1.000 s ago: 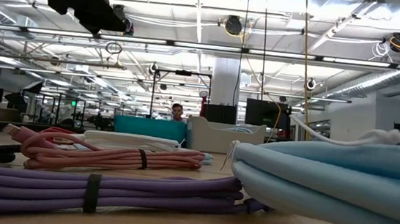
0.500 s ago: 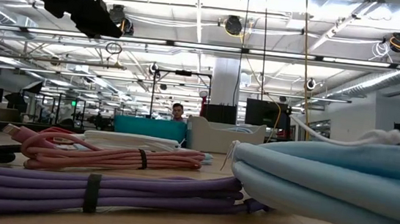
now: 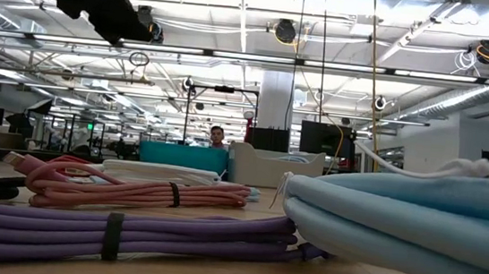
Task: Pick & Place USB Port
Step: Put the white usb cable into the blue bin
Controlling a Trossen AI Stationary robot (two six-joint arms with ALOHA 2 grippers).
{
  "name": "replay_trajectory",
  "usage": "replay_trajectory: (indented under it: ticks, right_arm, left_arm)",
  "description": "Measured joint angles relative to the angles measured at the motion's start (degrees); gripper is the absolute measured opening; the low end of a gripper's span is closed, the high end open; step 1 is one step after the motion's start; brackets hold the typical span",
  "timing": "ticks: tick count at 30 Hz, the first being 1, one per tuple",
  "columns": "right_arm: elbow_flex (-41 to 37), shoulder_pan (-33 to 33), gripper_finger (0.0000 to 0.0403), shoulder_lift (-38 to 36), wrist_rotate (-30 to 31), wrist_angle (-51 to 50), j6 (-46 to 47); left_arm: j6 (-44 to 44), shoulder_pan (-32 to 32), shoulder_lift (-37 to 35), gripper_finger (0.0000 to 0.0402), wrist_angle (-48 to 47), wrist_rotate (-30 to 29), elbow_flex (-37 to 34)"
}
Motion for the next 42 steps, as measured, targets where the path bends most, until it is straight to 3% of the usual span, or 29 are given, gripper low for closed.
replay_trajectory:
  ticks: [4,8,12,15,19,23,25,28,31,34,39,42]
  right_arm:
    - [-0.1,-0.7,0.0006,-2.0,10.1,-1.9,-0.2]
    - [-0.9,-1.7,0.0002,-5.5,28.4,-10.6,-0.3]
    - [0.1,-2.2,0.0001,-10.3,45.3,-12.1,0.2]
    - [-0.5,-4.2,0.0001,-12.6,57.0,-10.1,-6.3]
    - [-0.1,-7.7,0.0001,-16.0,66.9,5.4,-24.3]
    - [-0.3,-12.4,0.0,-15.5,65.1,36.2,-56.0]
    - [-0.7,-14.5,0.0,-14.4,57.9,54.1,-71.5]
    - [-1.0,-17.5,0.0,-10.9,46.2,73.2,-85.7]
    - [-0.9,-20.1,0.0,-8.4,42.7,80.7,-90.5]
    - [-0.7,-22.5,0.0,-7.2,40.5,81.9,-90.1]
    - [-0.7,-26.1,0.0,-6.7,30.7,84.7,-87.5]
    - [-0.7,-27.3,0.0,-6.8,28.7,86.3,-87.7]
  left_arm:
    - [0.0,0.0,0.0,0.0216,2.4,-1.1,0.0]
    - [0.9,0.0,0.0,0.0216,4.4,-3.1,0.0]
    - [2.3,0.0,0.1,0.0216,10.2,-5.8,-1.1]
    - [4.8,0.0,0.1,0.0216,18.9,-8.6,-4.7]
    - [11.1,1.6,0.1,0.0216,32.3,-8.5,-11.0]
    - [16.6,3.9,0.2,0.0216,40.6,-4.9,-14.9]
    - [17.4,5.0,0.9,0.0216,42.4,-1.9,-15.0]
    - [16.8,5.9,2.7,0.0216,45.1,3.8,-14.5]
    - [17.1,5.8,4.9,0.0216,47.1,5.5,-14.2]
    - [18.7,5.4,6.8,0.0216,49.0,7.1,-14.2]
    - [19.2,5.0,9.8,0.0216,55.9,8.0,-14.2]
    - [19.0,5.0,11.0,0.0216,58.9,8.0,-14.2]
